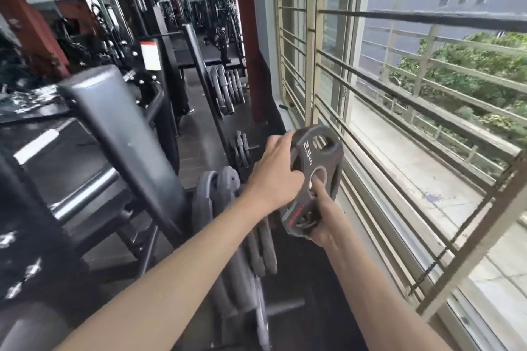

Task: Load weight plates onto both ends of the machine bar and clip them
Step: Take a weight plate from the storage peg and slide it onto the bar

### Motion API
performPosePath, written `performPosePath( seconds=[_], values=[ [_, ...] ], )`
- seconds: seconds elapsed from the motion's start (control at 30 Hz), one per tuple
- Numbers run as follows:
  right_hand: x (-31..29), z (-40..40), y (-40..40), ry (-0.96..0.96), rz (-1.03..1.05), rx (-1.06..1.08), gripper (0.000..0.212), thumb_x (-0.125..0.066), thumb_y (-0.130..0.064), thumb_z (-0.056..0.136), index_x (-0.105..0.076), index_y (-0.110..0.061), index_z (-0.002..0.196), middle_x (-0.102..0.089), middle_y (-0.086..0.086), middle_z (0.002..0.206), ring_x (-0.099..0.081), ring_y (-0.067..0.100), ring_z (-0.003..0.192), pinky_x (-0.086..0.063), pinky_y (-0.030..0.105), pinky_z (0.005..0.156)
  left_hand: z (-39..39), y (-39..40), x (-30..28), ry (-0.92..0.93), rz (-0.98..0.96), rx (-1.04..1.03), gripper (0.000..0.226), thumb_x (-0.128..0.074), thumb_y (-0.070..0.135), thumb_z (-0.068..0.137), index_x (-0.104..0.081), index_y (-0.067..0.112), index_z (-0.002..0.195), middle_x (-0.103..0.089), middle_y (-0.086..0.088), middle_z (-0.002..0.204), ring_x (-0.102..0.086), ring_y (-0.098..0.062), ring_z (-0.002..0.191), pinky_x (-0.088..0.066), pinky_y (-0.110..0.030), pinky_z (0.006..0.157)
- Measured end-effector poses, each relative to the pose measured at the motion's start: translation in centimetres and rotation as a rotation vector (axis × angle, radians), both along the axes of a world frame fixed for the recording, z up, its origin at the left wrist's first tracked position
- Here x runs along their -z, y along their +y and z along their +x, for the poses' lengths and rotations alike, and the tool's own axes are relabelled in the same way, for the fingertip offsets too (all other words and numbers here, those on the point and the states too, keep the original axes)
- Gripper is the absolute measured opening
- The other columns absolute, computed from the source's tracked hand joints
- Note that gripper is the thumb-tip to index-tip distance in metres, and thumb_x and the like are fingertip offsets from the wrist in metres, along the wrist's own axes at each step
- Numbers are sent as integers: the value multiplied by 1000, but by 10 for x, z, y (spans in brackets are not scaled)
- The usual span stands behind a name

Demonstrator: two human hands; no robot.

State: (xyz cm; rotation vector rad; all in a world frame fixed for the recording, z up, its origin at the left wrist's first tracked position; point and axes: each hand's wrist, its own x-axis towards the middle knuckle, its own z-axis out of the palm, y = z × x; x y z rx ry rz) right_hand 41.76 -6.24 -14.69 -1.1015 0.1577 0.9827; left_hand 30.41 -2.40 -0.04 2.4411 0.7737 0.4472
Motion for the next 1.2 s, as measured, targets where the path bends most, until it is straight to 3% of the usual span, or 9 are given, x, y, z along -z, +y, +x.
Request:
performPosePath(
  seconds=[0.13,0.3,0.4,0.47,0.6,0.8,0.93,1.03,1.2],
  values=[
    [-49,-46,9,-227,123,-60,102,-88,-76,42,-73,-7,116,-74,21,115,-71,39,107,-57,53,90,-70,0,-43,-200,-76,-99,74,-52,5,85,-31,28,152,-43,1,147,-49,-25,133,-41,-45,112],
    [-121,-132,-5,-381,276,-161,79,-87,-71,55,-65,-13,105,-62,12,88,-56,20,60,-43,27,56,-192,2,-73,-446,-291,-340,47,-50,5,82,-51,31,121,-65,3,102,-63,-18,88,-58,-37,75],
    [-149,-195,-13,-471,290,-183,59,-86,-53,70,-56,-14,102,-58,10,74,-55,22,56,-43,28,53,-274,-7,-73,-631,-529,-444,29,-62,30,81,-58,22,109,-67,-4,104,-66,-20,95,-52,-30,58],
    [-162,-248,-17,-512,294,-208,54,-86,-46,74,-54,-12,101,-63,13,83,-62,26,67,-50,34,61,-329,-8,-71,-710,-587,-541,44,-66,54,81,-63,23,113,-71,0,110,-69,-20,101,-56,-32,69],
    [-177,-357,-26,-545,280,-260,49,-82,-44,79,-56,-11,104,-69,12,91,-67,25,70,-57,34,56,-442,-4,-65,-809,-626,-714,101,-65,94,44,-65,35,127,-69,3,125,-67,-24,113,-53,-48,99],
    [-179,-506,-48,-556,316,-372,50,-80,-45,74,-62,-7,101,-68,19,93,-67,33,79,-53,69,81,-601,-43,-56,-906,-653,-784,74,-69,77,55,-75,26,108,-78,-3,108,-72,-28,102,-53,-51,100],
    [-167,-585,-60,-530,278,-420,68,-81,-46,70,-64,3,113,-72,23,104,-72,39,93,-58,57,85,-681,-81,-50,-893,-703,-890,60,-65,73,75,-70,28,114,-73,0,114,-68,-24,105,-52,-44,99],
    [-149,-629,-70,-471,261,-474,75,-80,-46,63,-62,3,118,-70,29,115,-71,43,101,-56,63,86,-721,-97,-38,-909,-734,-930,32,-59,54,95,-69,23,97,-73,-3,100,-67,-21,91,-52,-37,92],
    [-124,-669,-76,-513,124,-499,22,-73,-30,89,-60,-12,92,-62,14,91,-59,27,83,-52,43,76,-762,-109,-16,-921,-848,-1019,44,-66,54,88,-71,15,108,-75,-11,99,-72,-30,91,-53,-54,97]
  ],
)
